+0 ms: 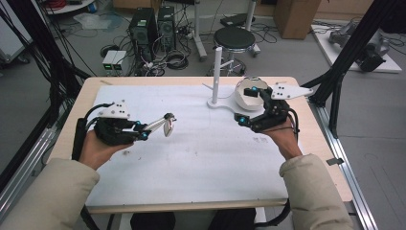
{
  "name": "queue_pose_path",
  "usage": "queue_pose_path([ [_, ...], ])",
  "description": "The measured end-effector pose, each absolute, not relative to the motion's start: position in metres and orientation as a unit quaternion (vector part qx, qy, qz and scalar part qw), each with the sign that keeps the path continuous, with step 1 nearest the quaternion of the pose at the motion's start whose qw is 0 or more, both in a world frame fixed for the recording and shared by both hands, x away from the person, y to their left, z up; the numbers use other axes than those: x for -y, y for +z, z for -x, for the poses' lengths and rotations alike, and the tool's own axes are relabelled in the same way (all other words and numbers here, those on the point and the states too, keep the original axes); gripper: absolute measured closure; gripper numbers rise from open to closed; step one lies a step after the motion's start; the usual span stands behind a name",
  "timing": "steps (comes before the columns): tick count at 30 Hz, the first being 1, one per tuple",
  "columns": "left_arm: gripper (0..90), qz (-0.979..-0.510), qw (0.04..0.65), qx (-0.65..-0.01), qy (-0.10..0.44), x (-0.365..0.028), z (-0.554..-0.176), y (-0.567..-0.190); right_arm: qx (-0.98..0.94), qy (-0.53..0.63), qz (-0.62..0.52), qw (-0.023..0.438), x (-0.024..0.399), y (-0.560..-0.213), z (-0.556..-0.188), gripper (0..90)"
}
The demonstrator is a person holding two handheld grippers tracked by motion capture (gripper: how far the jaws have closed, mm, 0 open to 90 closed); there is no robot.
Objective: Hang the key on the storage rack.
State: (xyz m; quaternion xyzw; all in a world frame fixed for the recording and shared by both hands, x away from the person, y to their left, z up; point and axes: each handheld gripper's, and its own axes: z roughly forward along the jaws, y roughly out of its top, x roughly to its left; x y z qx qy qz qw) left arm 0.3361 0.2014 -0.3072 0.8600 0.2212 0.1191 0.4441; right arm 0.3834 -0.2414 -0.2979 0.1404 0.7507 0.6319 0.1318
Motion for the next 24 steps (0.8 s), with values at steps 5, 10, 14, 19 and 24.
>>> queue_pose_path([
  [5,73.4,-0.865,0.458,-0.185,0.09,-0.19,-0.35,-0.298,-0.763,0.626,-0.121,0.107,0.229,-0.288,-0.389,0.6],
  [10,73.4,-0.875,0.457,-0.145,0.065,-0.176,-0.363,-0.289,-0.785,0.605,-0.104,0.082,0.212,-0.282,-0.394,0.6],
  [14,73.5,-0.882,0.455,-0.115,0.045,-0.163,-0.373,-0.286,-0.794,0.597,-0.09,0.074,0.205,-0.28,-0.396,0.6],
  [19,73.7,-0.885,0.455,-0.092,0.023,-0.15,-0.381,-0.288,-0.822,0.561,-0.071,0.07,0.188,-0.282,-0.403,0.6],
  [24,73.7,-0.889,0.45,-0.082,0.02,-0.141,-0.385,-0.288,-0.844,0.53,-0.047,0.065,0.174,-0.283,-0.406,2.9],
])
